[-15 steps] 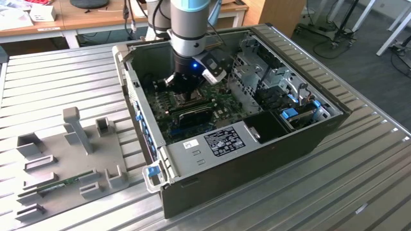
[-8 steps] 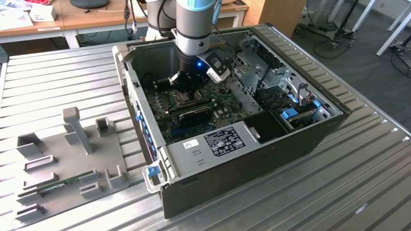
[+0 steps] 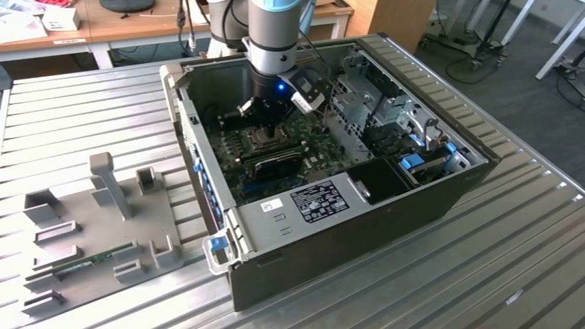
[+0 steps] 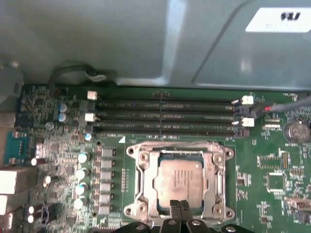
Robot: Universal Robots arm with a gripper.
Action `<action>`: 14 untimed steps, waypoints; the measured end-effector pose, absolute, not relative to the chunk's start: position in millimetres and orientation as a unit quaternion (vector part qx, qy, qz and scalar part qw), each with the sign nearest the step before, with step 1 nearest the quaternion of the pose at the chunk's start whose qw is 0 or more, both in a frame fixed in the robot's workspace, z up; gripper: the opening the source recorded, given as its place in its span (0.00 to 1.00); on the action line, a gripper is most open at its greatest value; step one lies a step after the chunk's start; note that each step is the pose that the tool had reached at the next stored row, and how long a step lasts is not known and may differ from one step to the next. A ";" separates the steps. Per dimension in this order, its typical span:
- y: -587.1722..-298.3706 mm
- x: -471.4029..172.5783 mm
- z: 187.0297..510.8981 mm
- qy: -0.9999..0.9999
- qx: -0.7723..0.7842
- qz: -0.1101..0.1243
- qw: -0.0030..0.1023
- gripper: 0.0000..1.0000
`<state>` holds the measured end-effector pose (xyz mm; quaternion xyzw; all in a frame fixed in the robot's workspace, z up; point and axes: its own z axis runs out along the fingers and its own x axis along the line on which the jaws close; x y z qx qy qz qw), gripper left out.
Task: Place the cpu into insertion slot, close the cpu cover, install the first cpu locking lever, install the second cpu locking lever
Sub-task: 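Install the second cpu locking lever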
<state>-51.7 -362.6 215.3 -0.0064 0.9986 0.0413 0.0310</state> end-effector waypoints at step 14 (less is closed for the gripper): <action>-351.7 -51.7 215.3 0.999 -0.006 0.041 0.031 0.11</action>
